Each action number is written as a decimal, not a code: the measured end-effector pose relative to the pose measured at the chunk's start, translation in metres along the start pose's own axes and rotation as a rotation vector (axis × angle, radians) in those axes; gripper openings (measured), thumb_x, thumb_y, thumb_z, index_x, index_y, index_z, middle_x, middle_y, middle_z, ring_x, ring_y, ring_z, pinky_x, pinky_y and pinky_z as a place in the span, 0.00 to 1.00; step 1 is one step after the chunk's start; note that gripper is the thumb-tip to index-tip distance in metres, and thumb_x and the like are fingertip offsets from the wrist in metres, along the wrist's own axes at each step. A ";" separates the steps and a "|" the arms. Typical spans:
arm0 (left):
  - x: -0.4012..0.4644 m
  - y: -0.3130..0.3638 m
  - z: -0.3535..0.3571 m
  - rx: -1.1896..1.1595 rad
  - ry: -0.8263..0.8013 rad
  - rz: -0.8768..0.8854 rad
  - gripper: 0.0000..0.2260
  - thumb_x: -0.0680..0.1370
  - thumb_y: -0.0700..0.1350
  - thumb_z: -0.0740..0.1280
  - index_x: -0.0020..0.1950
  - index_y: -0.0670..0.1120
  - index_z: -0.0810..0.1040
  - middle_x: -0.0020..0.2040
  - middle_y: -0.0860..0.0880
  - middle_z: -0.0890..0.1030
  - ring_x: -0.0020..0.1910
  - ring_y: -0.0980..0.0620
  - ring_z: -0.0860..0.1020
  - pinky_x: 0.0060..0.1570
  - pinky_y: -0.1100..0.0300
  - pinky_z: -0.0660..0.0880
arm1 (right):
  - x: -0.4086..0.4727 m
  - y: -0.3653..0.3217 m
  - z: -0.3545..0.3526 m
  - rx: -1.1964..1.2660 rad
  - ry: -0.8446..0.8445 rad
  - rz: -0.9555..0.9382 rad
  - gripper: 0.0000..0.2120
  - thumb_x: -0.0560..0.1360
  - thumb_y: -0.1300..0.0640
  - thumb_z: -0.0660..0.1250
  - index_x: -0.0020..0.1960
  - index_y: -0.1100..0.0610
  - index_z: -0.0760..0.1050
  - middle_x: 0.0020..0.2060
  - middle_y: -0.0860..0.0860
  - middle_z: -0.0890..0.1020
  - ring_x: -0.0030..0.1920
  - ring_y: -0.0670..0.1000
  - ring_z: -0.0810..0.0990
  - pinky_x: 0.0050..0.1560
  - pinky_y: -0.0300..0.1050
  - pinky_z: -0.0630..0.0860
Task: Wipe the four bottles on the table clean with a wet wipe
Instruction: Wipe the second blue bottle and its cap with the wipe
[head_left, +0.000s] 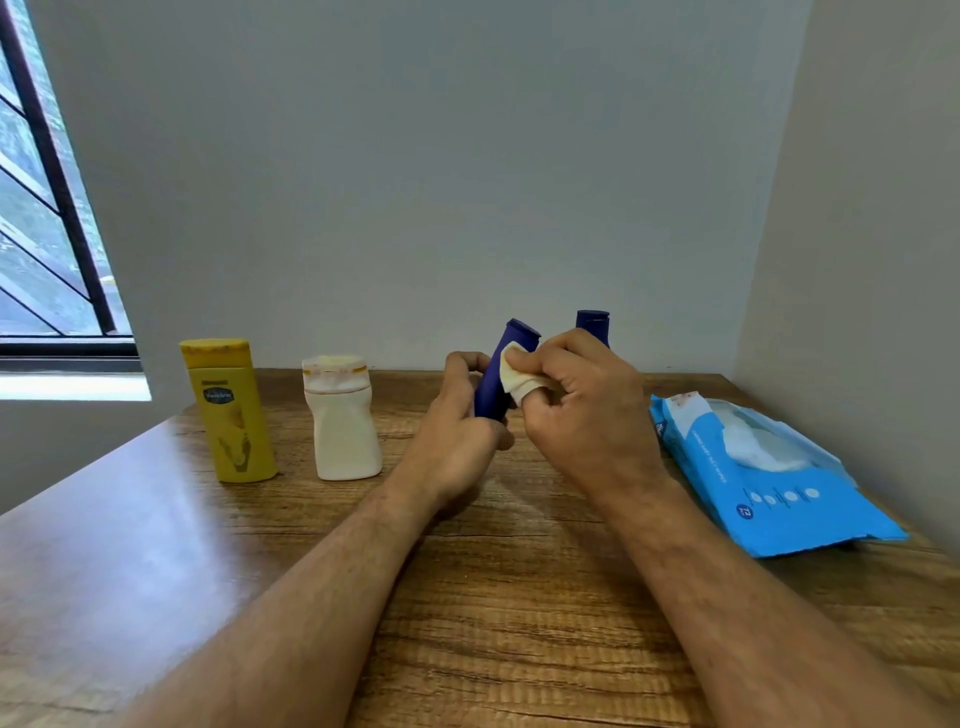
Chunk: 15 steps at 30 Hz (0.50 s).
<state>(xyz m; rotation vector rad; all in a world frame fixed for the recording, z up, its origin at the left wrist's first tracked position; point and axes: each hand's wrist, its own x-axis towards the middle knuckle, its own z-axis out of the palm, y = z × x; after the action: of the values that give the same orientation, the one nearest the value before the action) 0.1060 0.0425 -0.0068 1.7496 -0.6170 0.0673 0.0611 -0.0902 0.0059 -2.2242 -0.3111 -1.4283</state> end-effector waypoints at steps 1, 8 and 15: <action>0.000 0.000 0.000 -0.038 -0.009 -0.004 0.29 0.71 0.29 0.68 0.65 0.51 0.66 0.55 0.46 0.77 0.50 0.51 0.79 0.50 0.55 0.78 | 0.000 0.001 0.000 0.004 0.016 0.009 0.04 0.75 0.58 0.71 0.49 0.57 0.83 0.43 0.46 0.79 0.41 0.44 0.76 0.40 0.30 0.73; 0.000 0.002 0.000 -0.216 -0.081 -0.043 0.23 0.66 0.33 0.67 0.61 0.46 0.78 0.56 0.38 0.80 0.44 0.40 0.84 0.42 0.55 0.78 | 0.003 0.005 -0.003 0.042 0.070 0.101 0.08 0.74 0.61 0.71 0.54 0.57 0.82 0.46 0.48 0.80 0.44 0.41 0.74 0.45 0.22 0.69; -0.003 0.006 -0.003 -0.249 -0.070 -0.038 0.26 0.72 0.40 0.77 0.65 0.52 0.68 0.57 0.39 0.79 0.35 0.43 0.81 0.37 0.51 0.81 | 0.004 0.001 -0.004 0.068 0.062 0.125 0.12 0.73 0.63 0.70 0.56 0.55 0.82 0.49 0.46 0.81 0.49 0.40 0.76 0.48 0.22 0.70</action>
<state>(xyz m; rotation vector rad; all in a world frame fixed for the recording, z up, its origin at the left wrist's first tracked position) 0.1017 0.0456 -0.0014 1.5269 -0.6159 -0.0945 0.0598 -0.0936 0.0104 -2.1015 -0.1934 -1.3961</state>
